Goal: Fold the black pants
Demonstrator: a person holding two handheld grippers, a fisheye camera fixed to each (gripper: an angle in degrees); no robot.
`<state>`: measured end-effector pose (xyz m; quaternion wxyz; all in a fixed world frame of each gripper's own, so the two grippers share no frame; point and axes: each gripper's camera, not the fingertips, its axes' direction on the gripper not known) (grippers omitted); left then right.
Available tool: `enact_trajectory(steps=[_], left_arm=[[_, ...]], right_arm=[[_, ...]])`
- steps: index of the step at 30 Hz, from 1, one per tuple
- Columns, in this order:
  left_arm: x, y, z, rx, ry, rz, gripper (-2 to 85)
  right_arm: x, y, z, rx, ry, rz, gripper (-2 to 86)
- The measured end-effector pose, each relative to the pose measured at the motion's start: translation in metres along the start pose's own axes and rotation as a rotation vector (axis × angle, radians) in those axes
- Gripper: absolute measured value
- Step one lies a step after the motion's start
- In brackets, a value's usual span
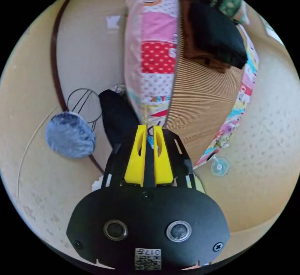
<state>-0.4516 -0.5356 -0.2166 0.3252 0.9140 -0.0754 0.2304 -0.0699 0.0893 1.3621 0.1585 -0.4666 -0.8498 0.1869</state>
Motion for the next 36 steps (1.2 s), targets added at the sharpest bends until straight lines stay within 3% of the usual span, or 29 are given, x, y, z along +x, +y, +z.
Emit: enact_trajectory(steps=[3,5,7,8,9,10,12,15,16,17,19,22,25,29,33,36], left_arm=[[-0.055,0.038,-0.027,0.050,0.122,-0.050,7.6],[-0.075,0.055,-0.028,0.039,0.204,-0.095,8.0],[-0.089,0.070,-0.022,0.002,0.346,-0.197,8.6],[-0.088,0.071,-0.021,-0.011,0.387,-0.198,8.6],[-0.080,0.070,-0.022,-0.043,0.431,-0.173,8.6],[-0.064,0.066,-0.027,-0.098,0.389,-0.105,8.6],[-0.027,0.058,-0.039,-0.203,0.217,0.071,8.7],[0.035,0.062,-0.055,-0.319,0.001,0.352,8.7],[0.054,0.067,-0.061,-0.347,-0.041,0.444,8.7],[0.063,0.070,-0.064,-0.359,-0.061,0.487,8.7],[0.091,0.081,-0.075,-0.404,-0.146,0.618,8.7],[0.116,0.093,-0.094,-0.427,-0.226,0.726,8.7],[0.141,0.098,-0.124,-0.377,-0.249,0.792,9.2],[0.182,0.095,-0.171,-0.201,-0.286,0.815,12.7],[0.247,0.093,-0.213,-0.035,-0.364,0.891,16.8],[0.299,0.099,-0.209,-0.026,-0.575,0.993,20.0]], right_arm=[[-0.019,0.004,0.076,-0.143,-0.058,-0.146,0.4],[-0.056,0.019,0.131,-0.272,0.117,-0.312,0.3],[-0.116,0.073,0.212,-0.392,0.534,-0.661,0.3],[-0.130,0.096,0.231,-0.397,0.625,-0.791,0.3],[-0.151,0.148,0.265,-0.393,0.808,-1.063,0.3],[-0.158,0.202,0.295,-0.347,1.008,-1.290,0.3],[-0.152,0.282,0.325,-0.206,1.188,-1.614,0.4],[-0.117,0.375,0.337,0.023,1.187,-1.981,0.4],[-0.100,0.394,0.338,-0.013,1.143,-2.030,0.4],[-0.092,0.400,0.339,-0.072,1.116,-2.034,0.4],[-0.054,0.402,0.343,-0.393,1.001,-1.952,0.5],[0.010,0.377,0.340,-0.558,0.968,-1.751,0.5],[0.076,0.350,0.326,-0.593,1.011,-1.636,0.5],[0.092,0.334,0.318,-0.567,1.092,-1.553,0.4],[0.081,0.340,0.281,-0.487,0.875,-1.573,0.4],[0.092,0.338,0.253,-0.498,0.765,-1.542,0.4]])
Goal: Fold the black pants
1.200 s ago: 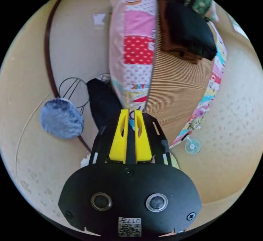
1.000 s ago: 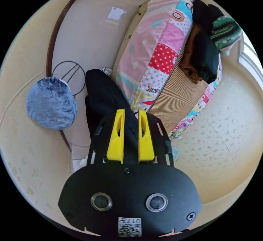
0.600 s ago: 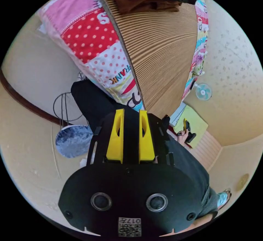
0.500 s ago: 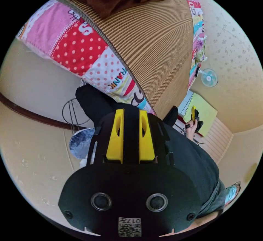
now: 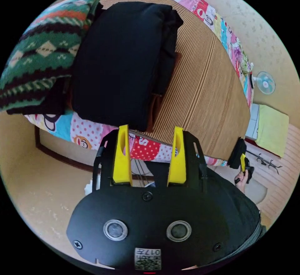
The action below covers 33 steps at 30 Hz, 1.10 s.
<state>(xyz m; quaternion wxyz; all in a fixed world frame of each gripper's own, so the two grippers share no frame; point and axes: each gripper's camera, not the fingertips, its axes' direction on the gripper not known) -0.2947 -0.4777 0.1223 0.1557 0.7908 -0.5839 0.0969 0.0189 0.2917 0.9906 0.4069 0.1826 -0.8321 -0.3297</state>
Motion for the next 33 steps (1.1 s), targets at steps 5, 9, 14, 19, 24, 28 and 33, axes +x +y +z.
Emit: enact_trajectory(steps=[5,9,14,19,24,28,33], left_arm=[[0.030,-0.037,-0.004,-0.032,-0.261,0.043,19.7],[0.025,-0.040,-0.007,0.004,-0.298,-0.119,10.3],[-0.029,-0.013,-0.043,0.179,0.309,-0.390,1.8],[0.024,0.016,-0.138,0.464,0.725,0.184,1.0],[0.142,0.049,-0.175,0.422,0.916,0.660,3.1],[0.253,0.067,-0.112,-0.146,0.838,1.013,5.3],[0.232,0.046,-0.025,-0.305,0.464,0.678,7.9]], right_arm=[[0.021,0.043,-0.005,-0.004,-0.032,0.097,0.4],[0.037,0.060,-0.033,0.085,-0.081,0.162,0.4],[0.047,0.069,-0.091,0.326,-0.164,0.180,0.4],[0.051,0.059,-0.105,0.426,-0.241,0.177,0.3],[0.034,0.029,-0.067,0.336,-0.295,0.132,0.3],[0.013,0.001,-0.046,0.205,-0.301,0.037,0.3],[0.010,0.004,-0.054,0.163,-0.217,-0.007,0.3]])
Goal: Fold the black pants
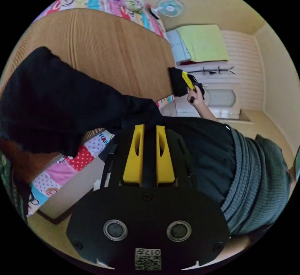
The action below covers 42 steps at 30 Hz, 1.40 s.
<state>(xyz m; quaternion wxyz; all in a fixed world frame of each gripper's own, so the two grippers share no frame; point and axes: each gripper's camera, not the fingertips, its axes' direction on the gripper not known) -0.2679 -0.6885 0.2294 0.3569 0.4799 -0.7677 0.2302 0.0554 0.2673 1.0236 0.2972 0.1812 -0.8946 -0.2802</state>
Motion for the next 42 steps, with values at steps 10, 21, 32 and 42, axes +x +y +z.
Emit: enact_trajectory(steps=[10,21,32,42], left_arm=[[-0.160,0.051,-0.086,0.780,0.033,-0.606,18.5],[-0.194,-0.070,0.029,0.815,0.477,-0.500,4.0],[-0.040,-0.164,0.224,-0.017,0.160,0.185,4.5],[-0.110,-0.175,0.384,-0.335,0.012,-0.051,4.9]], right_arm=[[0.054,0.039,-0.071,0.226,-0.013,0.182,0.3],[0.013,-0.009,-0.010,-0.044,0.010,0.021,0.9],[-0.104,-0.026,0.154,-0.588,0.324,-0.398,11.3],[0.019,-0.001,0.275,-0.796,0.813,-0.001,23.2]])
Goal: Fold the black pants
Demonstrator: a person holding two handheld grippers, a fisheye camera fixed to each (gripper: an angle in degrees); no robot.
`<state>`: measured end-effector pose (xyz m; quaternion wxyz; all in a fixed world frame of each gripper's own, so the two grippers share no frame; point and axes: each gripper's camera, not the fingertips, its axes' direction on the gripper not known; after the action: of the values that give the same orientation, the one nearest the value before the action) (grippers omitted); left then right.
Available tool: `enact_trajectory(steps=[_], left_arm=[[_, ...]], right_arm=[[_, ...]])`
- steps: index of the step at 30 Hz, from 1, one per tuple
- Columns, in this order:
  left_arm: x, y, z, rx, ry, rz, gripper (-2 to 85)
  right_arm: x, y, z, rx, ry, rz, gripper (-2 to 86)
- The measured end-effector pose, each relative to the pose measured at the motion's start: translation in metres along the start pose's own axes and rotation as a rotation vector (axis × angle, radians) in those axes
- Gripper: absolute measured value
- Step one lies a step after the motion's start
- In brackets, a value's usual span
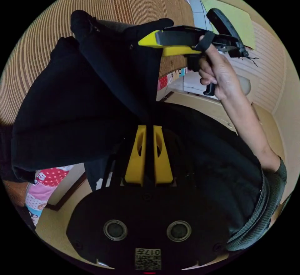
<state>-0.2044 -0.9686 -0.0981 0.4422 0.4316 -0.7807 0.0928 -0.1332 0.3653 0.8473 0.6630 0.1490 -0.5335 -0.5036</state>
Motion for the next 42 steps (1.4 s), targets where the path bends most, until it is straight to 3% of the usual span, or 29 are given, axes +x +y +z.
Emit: enact_trajectory(steps=[4,10,14,20,25,32,42], left_arm=[[-0.032,0.022,-0.003,0.185,0.106,-0.108,8.0],[-0.077,0.017,-0.012,0.413,0.089,-0.236,14.4],[-0.098,-0.028,0.009,0.384,0.025,-0.252,15.2],[-0.115,-0.076,0.065,0.331,0.108,-0.241,4.9],[-0.038,-0.062,0.085,0.266,0.102,0.193,4.3],[0.039,-0.013,0.080,0.499,0.265,0.400,4.0],[0.245,0.060,0.079,0.576,-0.107,0.921,4.1]], right_arm=[[0.013,0.005,0.026,0.041,0.058,0.139,20.6],[0.024,0.036,0.042,0.106,-0.022,0.096,8.7],[0.029,0.066,0.039,0.193,-0.047,0.071,7.3],[0.053,0.108,0.040,0.225,-0.023,0.092,6.0],[0.086,0.157,-0.002,0.367,0.000,0.139,5.4],[0.139,0.244,-0.117,0.747,-0.083,0.183,5.4],[0.131,0.369,-0.281,1.421,-0.154,0.034,4.6]])
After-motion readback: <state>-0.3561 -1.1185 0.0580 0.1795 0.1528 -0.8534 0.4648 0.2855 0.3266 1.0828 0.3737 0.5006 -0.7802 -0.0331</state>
